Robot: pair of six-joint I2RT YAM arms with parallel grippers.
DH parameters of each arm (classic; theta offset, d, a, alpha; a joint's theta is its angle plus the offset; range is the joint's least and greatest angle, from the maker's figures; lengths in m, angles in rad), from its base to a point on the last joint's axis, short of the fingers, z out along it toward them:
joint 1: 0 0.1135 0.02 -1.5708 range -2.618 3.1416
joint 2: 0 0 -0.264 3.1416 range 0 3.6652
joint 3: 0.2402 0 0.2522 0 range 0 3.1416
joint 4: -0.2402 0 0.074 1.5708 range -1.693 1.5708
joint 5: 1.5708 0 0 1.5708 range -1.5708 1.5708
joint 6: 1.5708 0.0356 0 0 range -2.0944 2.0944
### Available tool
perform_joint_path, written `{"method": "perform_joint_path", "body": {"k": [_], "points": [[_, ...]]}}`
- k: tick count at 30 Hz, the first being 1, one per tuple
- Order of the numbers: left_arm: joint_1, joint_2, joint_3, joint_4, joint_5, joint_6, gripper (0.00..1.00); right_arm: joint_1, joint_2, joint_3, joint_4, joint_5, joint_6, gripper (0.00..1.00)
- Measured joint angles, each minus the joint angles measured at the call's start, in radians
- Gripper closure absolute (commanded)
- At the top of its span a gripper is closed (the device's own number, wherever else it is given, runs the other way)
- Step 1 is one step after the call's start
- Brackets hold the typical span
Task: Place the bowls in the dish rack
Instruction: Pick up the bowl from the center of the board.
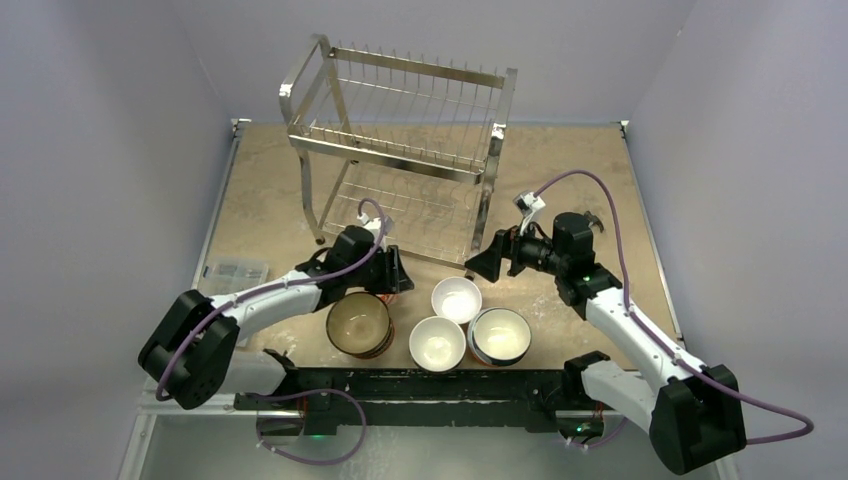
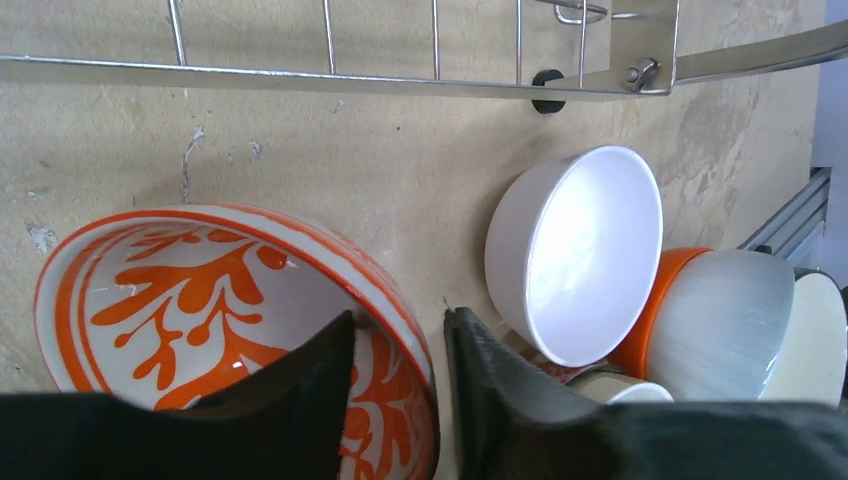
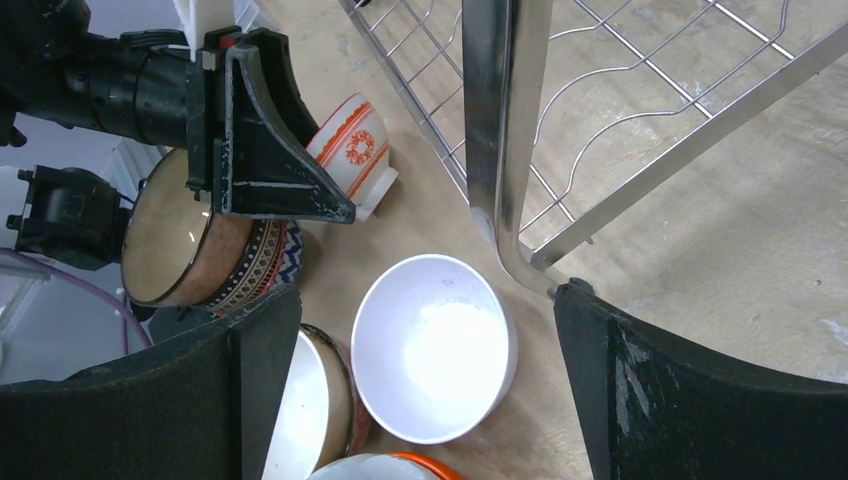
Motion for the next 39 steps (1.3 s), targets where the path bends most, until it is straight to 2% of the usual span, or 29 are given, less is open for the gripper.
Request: {"method": "perform_joint_path", "body": {"k": [5,6,13,19,24,29,30,39], "points": [[-0.008,-0.002,0.024,-0.001,-0.022,0.005,0.97,0.0,-0.001,0.0,-0.008,0.016,-0.004,0.01],[-0.008,-0.003,0.032,0.004,-0.024,0.008,1.0,0.0,-0.001,0.0,-0.008,0.016,-0.005,0.01],[-0.01,-0.048,0.039,-0.045,-0.037,0.009,1.0,0.0,-0.004,0.0,-0.009,0.016,-0.006,0.01],[-0.01,-0.22,0.056,-0.134,-0.072,0.061,1.0,0.0,-0.058,-0.011,0.001,0.016,0.013,0.01],[-0.01,-0.356,0.078,-0.145,-0.089,0.154,1.0,0.0,-0.081,-0.021,0.011,0.016,0.034,0.01],[-0.01,-0.413,0.078,-0.126,-0.044,0.254,1.0,0.0,-0.081,-0.034,0.026,0.013,0.057,0.01],[-0.01,-0.416,0.078,-0.103,0.001,0.299,1.0,0.0,-0.084,-0.045,0.031,0.01,0.074,0.01],[-0.058,-0.367,0.059,0.059,0.143,0.391,1.0,0.0,-0.106,-0.072,0.077,-0.044,0.142,0.01]]}}
